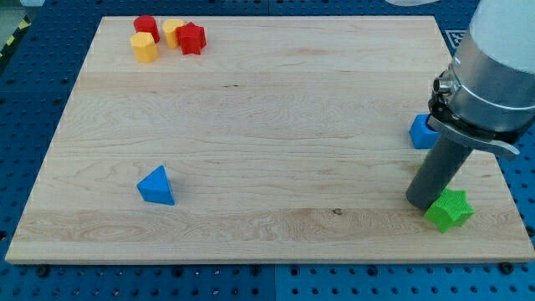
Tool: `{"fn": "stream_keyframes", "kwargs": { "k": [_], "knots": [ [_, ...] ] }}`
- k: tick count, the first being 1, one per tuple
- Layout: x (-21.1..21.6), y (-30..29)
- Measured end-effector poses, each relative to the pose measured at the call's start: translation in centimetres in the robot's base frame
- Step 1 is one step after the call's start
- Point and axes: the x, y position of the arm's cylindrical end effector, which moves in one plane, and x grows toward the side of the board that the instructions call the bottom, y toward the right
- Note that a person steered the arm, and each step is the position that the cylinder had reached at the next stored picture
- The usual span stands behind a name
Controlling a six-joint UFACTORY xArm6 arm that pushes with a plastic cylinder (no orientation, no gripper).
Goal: Move the blue triangle towards the blue cube
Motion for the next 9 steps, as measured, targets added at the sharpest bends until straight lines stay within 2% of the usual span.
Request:
{"fn": "stream_keyframes", "kwargs": {
  "k": [1, 2, 3, 4, 6, 7, 9],
  "knots": [
    [-0.3, -1.1],
    [-0.5, -8.4],
    [1.8, -17.4],
    [3.0, -21.3],
    [1.2, -33.4],
    [0.8, -33.4],
    [-5.2, -33.4]
  ]
}}
